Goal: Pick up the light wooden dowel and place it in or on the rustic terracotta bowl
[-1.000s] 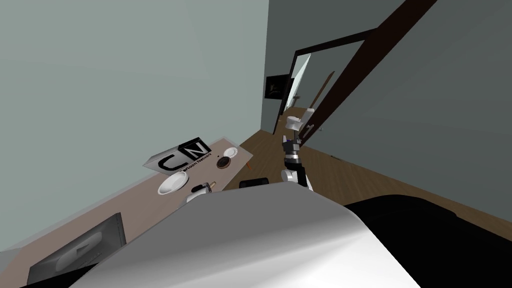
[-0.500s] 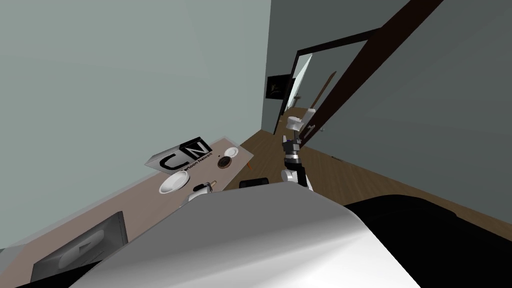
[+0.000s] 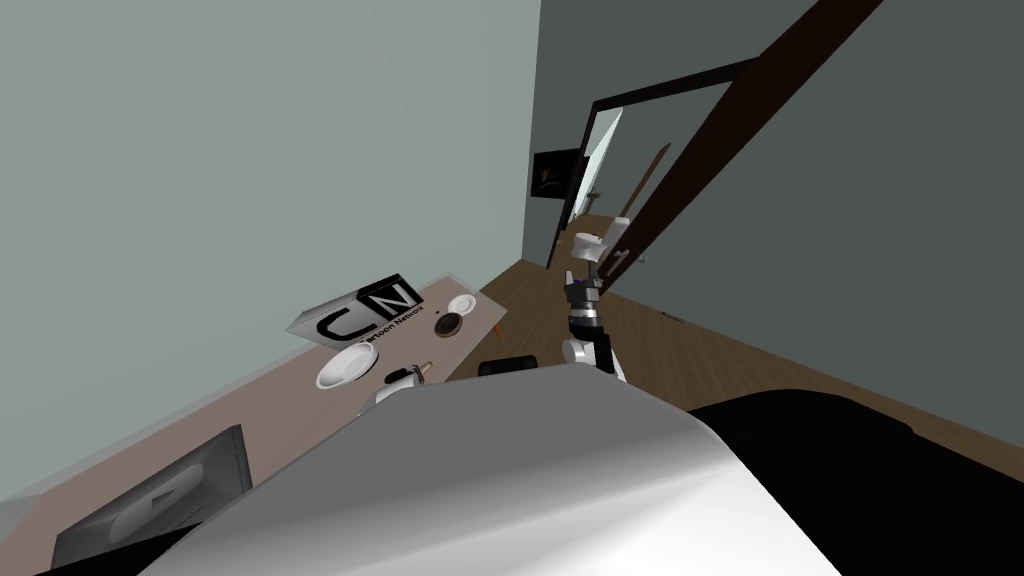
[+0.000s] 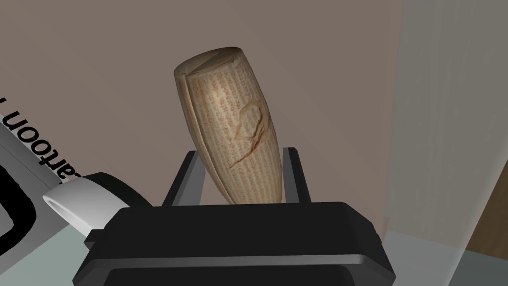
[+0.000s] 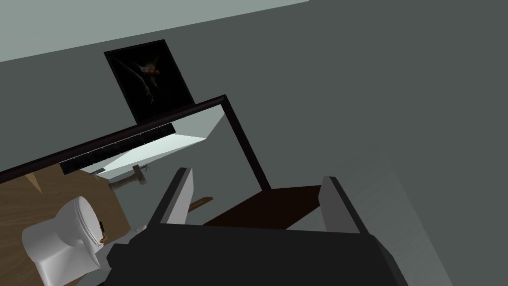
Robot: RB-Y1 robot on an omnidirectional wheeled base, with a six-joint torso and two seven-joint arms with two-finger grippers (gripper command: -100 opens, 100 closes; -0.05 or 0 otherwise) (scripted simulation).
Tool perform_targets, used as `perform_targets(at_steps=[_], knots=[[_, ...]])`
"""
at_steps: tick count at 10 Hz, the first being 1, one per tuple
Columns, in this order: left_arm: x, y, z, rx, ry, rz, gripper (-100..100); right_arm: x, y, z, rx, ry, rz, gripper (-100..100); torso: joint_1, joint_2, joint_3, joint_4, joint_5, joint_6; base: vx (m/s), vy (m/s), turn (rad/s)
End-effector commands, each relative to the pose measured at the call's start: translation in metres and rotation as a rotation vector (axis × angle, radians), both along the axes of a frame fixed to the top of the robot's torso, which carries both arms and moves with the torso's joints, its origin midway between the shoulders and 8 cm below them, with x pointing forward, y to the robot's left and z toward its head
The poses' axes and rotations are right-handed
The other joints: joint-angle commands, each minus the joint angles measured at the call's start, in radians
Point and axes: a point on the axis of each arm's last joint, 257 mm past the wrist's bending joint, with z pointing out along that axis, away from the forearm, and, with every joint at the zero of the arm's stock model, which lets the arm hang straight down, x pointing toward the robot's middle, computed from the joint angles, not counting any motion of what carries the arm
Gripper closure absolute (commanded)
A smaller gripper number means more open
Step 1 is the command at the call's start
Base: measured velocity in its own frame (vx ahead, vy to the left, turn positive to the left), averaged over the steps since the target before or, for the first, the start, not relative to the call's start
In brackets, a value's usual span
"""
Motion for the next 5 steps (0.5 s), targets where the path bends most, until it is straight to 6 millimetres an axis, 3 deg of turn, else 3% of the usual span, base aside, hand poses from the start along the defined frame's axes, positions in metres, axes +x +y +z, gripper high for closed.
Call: perform_targets(at_steps=[1,5], knots=[[-0.0066,0.0071,0.0051,0.000,0.002,0.010,100,0.0000,0.0000,0.0000,0.000,0.000,0.000,0,0.000,0.000,0.000,0.000,0.000,0.000,-0.009,-0.048,-0.071],[-0.0155,0.0161,0.0137,0.000,0.002,0.024,100,0.0000,0.0000,0.0000,0.000,0.000,0.000,0,-0.001,0.001,0.000,0.000,-0.001,0.000,-0.008,-0.034,-0.039]])
